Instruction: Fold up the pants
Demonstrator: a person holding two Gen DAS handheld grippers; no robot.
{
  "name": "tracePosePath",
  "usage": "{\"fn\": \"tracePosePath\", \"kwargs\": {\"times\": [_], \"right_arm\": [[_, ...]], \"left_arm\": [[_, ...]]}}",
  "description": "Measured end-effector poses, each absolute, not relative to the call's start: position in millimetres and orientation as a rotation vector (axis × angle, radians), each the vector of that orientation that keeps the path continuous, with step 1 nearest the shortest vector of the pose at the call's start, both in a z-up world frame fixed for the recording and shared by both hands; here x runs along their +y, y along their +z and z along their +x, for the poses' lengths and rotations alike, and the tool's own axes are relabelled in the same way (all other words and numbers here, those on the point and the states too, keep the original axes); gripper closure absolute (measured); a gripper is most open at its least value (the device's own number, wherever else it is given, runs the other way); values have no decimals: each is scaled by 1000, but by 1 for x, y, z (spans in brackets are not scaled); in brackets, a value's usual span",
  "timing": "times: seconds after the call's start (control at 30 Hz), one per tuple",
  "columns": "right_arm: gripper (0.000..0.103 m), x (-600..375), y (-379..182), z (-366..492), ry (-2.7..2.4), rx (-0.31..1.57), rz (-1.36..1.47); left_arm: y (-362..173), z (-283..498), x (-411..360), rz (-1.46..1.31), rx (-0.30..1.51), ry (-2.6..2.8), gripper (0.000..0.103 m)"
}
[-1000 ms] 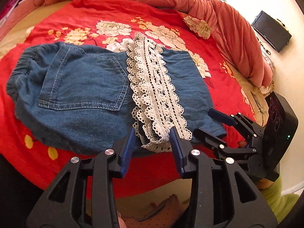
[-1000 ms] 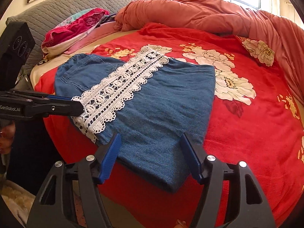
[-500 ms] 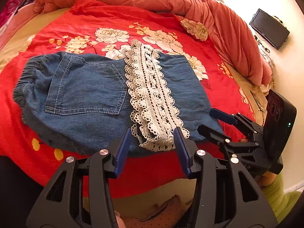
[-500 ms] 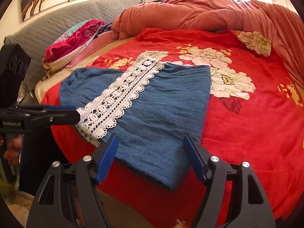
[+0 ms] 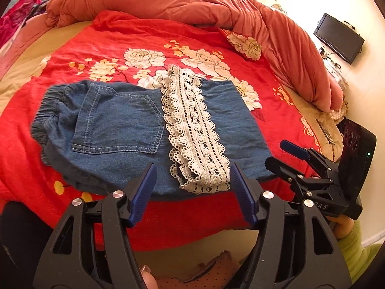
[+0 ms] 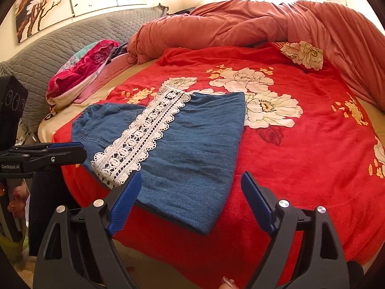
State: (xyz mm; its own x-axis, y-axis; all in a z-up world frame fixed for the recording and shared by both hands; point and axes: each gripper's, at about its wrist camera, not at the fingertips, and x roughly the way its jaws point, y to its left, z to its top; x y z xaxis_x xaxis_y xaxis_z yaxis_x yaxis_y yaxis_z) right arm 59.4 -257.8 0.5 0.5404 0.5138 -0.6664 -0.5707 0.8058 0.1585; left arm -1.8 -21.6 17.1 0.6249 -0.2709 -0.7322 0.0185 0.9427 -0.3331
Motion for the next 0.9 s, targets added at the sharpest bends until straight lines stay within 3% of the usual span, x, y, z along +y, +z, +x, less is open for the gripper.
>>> {"fn": "tracePosePath", "kwargs": {"times": [0.33,0.4,0.57,0.9], "right_arm": [[18,-247,11,51,636,751,-102],[8,-244,14,50,632,746,-108],[8,-236,22,47,628,730,-123],[7,-212,33,48,624,716,-174]], "left_arm": [[23,-12,-10,-306,861,-153,29],[24,-14,-7,-305,856,-148,25],[26,-21,3,-304,836,-133,17],[22,-29,31,-335,813,-92,10]]}}
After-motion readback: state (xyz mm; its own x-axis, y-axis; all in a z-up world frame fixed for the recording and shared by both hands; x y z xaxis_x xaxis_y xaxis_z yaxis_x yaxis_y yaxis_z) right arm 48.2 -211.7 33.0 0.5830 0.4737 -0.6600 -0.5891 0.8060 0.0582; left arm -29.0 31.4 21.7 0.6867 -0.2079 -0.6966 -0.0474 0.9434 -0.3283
